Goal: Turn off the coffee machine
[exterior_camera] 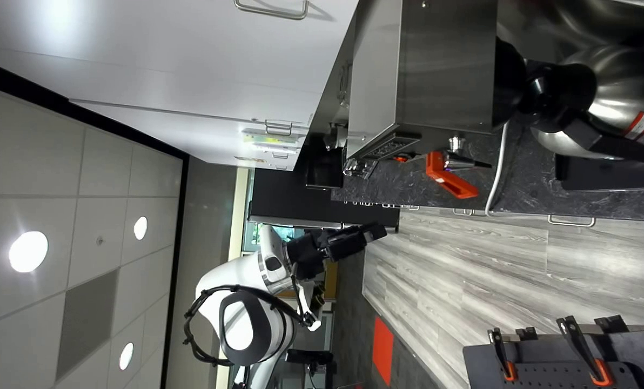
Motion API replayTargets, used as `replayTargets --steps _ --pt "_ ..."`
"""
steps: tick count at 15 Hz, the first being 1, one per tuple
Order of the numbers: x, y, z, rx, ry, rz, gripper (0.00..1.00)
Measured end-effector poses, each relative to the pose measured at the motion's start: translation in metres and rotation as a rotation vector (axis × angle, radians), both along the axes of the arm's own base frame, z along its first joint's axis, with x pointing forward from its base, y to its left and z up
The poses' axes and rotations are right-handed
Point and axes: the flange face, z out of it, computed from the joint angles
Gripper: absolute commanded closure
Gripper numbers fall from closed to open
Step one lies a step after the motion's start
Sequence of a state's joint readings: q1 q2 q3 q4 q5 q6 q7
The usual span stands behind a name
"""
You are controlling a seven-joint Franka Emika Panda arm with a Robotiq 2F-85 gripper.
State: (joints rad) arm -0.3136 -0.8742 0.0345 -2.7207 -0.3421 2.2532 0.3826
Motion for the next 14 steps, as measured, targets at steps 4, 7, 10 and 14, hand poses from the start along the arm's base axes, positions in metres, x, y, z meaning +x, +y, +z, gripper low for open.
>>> replayTargets --steps 4,7,10,14 --pt "-0.002 -0.011 0.002 0.011 -0.012 -0.009 0.97" --pt "-0.006 -0.031 0.006 0.014 -0.034 0.007 1.0" --pt "-0.01 -0.052 0.008 0.005 -0.046 0.033 1.0" --pt "-0.012 -0.067 0.006 0.006 -0.034 0.048 0.99"
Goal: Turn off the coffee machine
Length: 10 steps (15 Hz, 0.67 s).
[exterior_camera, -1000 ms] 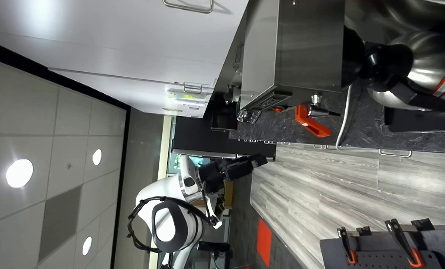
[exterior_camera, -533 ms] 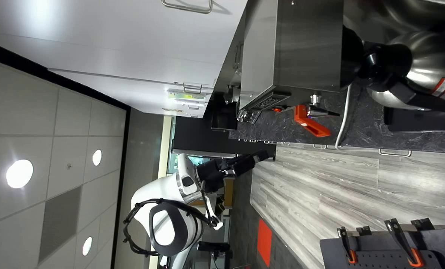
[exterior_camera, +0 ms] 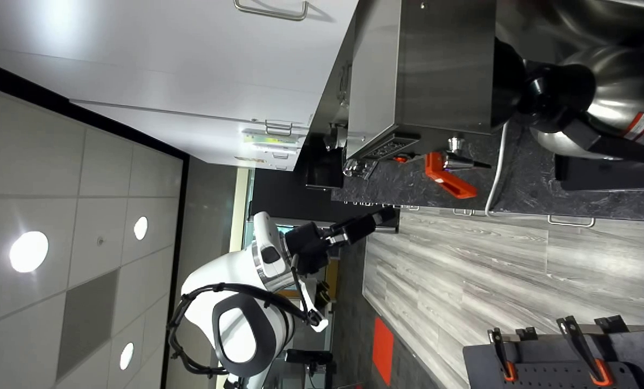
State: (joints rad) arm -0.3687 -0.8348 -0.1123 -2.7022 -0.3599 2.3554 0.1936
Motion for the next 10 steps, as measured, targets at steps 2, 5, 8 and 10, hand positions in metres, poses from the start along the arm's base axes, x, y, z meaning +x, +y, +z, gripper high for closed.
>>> replayTargets --steps 2,5,8,10 --pt "0.0 0.001 0.0 -0.001 0.001 0.002 0.99" --pt "0.0 0.001 0.0 -0.001 -0.001 -0.004 1.0" --pt "0.0 -0.004 -0.001 0.005 -0.012 -0.047 1.0" --pt "0.0 -0.014 0.0 0.01 -0.021 -0.078 1.0"
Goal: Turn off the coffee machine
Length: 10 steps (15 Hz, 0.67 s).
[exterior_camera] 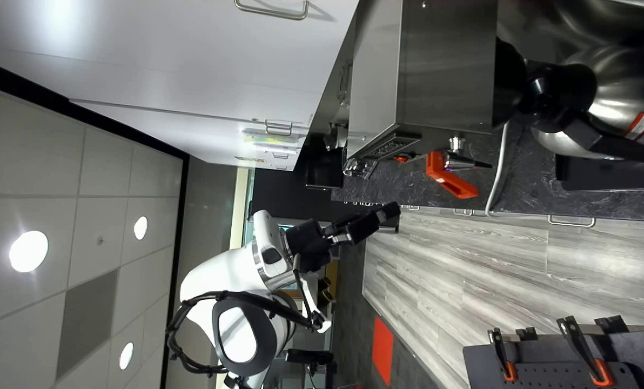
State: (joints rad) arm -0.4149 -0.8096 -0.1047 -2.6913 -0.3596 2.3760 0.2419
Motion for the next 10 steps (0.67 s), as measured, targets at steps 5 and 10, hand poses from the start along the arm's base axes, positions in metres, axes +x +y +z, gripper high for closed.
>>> replayTargets --steps 5,10 --pt "0.006 -0.018 0.0 0.012 -0.009 -0.02 1.0" --pt "0.018 -0.029 0.0 -0.003 -0.026 0.032 1.0"
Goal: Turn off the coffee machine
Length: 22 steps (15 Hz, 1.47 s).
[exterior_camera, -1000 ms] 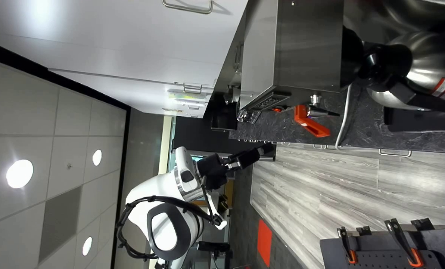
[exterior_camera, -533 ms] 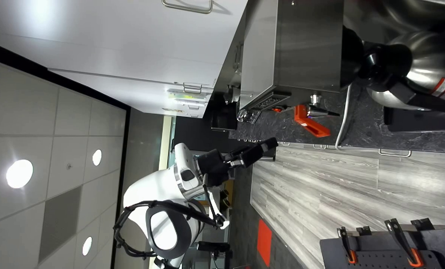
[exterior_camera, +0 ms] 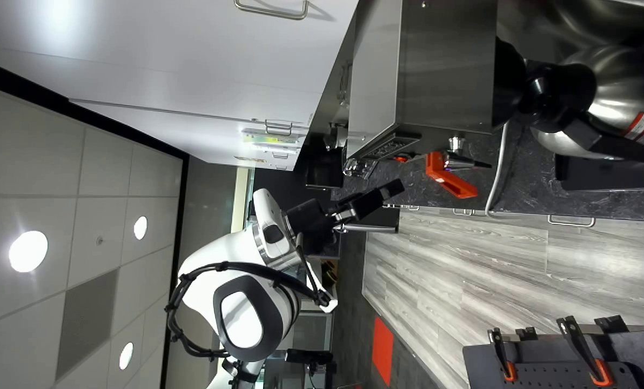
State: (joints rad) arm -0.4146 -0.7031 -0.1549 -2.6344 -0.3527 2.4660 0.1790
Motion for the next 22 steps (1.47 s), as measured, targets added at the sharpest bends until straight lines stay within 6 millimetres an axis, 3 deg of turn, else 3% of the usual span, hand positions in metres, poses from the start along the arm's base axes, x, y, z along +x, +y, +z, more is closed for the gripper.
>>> replayTargets --steps 12,22 --pt "0.027 -0.008 -0.006 0.039 0.021 0.083 1.0" --pt "0.036 -0.016 -0.01 0.062 0.027 0.068 1.0"
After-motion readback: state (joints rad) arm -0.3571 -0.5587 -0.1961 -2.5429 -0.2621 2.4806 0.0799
